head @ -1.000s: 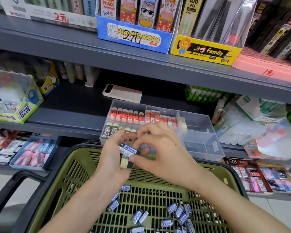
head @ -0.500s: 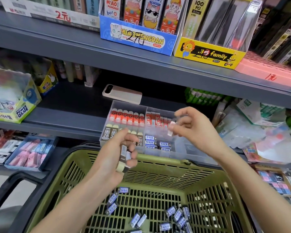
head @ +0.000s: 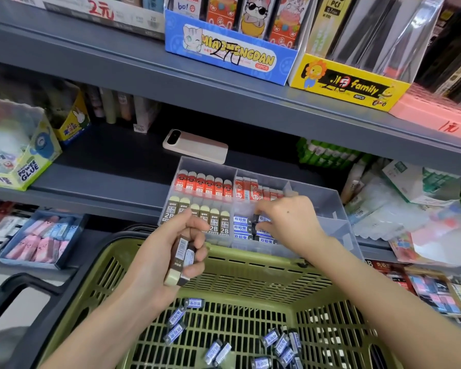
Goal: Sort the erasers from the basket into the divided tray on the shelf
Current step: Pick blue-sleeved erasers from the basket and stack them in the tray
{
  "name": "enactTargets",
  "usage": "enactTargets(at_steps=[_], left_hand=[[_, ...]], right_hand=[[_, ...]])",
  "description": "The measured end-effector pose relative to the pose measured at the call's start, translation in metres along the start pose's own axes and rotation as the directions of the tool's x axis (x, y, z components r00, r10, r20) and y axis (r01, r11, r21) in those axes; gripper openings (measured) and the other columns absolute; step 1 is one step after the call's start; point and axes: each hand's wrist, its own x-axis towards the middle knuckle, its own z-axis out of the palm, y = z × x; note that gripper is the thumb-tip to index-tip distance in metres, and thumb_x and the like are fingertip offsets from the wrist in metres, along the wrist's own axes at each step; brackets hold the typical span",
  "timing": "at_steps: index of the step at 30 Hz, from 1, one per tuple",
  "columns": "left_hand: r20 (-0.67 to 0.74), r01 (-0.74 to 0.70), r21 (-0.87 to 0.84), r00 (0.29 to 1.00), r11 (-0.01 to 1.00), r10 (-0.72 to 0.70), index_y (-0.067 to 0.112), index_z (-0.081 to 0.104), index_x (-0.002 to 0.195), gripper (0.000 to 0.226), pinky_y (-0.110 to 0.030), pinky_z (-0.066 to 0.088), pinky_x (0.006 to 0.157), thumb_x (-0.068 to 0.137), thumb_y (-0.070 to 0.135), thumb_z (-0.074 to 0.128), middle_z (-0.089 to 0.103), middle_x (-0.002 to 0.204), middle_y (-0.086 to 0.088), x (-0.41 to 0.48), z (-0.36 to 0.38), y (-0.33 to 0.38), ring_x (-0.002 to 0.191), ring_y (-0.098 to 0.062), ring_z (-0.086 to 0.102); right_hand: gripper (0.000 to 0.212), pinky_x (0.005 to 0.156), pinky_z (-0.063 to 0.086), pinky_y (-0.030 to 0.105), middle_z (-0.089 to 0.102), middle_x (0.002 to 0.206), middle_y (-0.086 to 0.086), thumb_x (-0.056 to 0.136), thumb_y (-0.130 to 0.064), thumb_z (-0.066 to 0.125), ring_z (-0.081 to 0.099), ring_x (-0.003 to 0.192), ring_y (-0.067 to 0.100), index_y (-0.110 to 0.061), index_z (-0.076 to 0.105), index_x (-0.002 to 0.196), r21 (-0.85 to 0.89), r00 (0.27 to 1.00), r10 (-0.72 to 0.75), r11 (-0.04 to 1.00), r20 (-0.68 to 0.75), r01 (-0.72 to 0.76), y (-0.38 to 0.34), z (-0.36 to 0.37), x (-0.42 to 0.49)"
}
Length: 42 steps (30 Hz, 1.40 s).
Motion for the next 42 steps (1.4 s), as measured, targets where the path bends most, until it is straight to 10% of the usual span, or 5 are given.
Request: enactTargets(at_steps=[8,13,19,25,42], left_hand=[[0.0,-0.008,-0.01,1.0,1.0,0.008,0.004,0.065,0.071,0.028,-0.017,0.029,0.029,0.076,0.031,0.058,0.047,0.057,-0.007,-0.001,-0.002,0.001,0.044,-0.014,0.043],[0.003,-0.009,-0.01,1.0,1.0,0.009,0.005,0.066,0.07,0.028,-0.017,0.03,0.029,0.078,0.03,0.057,0.047,0.057,-0.007,-0.002,-0.002,0.0,0.045,-0.014,0.043],[-0.002,-0.012,-0.011,1.0,1.0,0.012,0.006,0.068,0.069,0.028,-0.017,0.03,0.029,0.078,0.03,0.057,0.047,0.057,-0.007,-0.003,-0.002,-0.001,0.044,-0.014,0.043],[0.016,-0.012,0.006,1.0,1.0,0.012,0.006,0.068,0.071,0.029,-0.018,0.031,0.03,0.079,0.031,0.056,0.048,0.058,-0.007,-0.001,-0.005,-0.001,0.046,-0.014,0.044],[0.024,-0.019,0.037,1.0,0.999,0.018,0.004,0.064,0.076,0.026,-0.017,0.03,0.031,0.078,0.029,0.057,0.046,0.06,-0.008,-0.005,0.003,-0.006,0.047,-0.014,0.044]], right_hand=[[0.03,0.066,0.025,0.027,0.073,0.086,-0.006,0.085,-0.039,0.062,0.06,0.097,0.022,-0.047,0.062,0.113,0.129,0.995,-0.045,0.991,0.089,0.033,0.01,-0.003,-0.003],[0.019,0.06,0.048,0.024,0.057,0.046,-0.008,0.058,-0.027,0.075,0.056,0.049,0.011,-0.026,0.058,0.05,-0.168,0.994,0.027,0.986,0.105,-0.009,0.001,-0.01,0.001],[0.02,0.077,0.041,0.028,0.069,0.086,-0.003,0.092,-0.034,0.048,0.059,0.093,0.022,-0.032,0.068,0.092,0.007,0.986,0.035,0.999,0.165,-0.036,0.008,-0.008,-0.005],[0.012,0.061,0.039,0.033,0.054,0.051,0.003,0.066,-0.027,0.082,0.058,0.058,0.025,-0.021,0.074,0.074,0.001,0.998,-0.056,0.998,0.015,0.056,0.025,-0.024,-0.024],[0.066,0.089,0.033,0.034,0.028,0.15,0.019,0.088,-0.004,0.03,0.012,0.144,0.03,-0.053,0.04,0.131,-0.037,0.81,0.035,0.999,0.585,-0.016,0.008,-0.028,-0.004]])
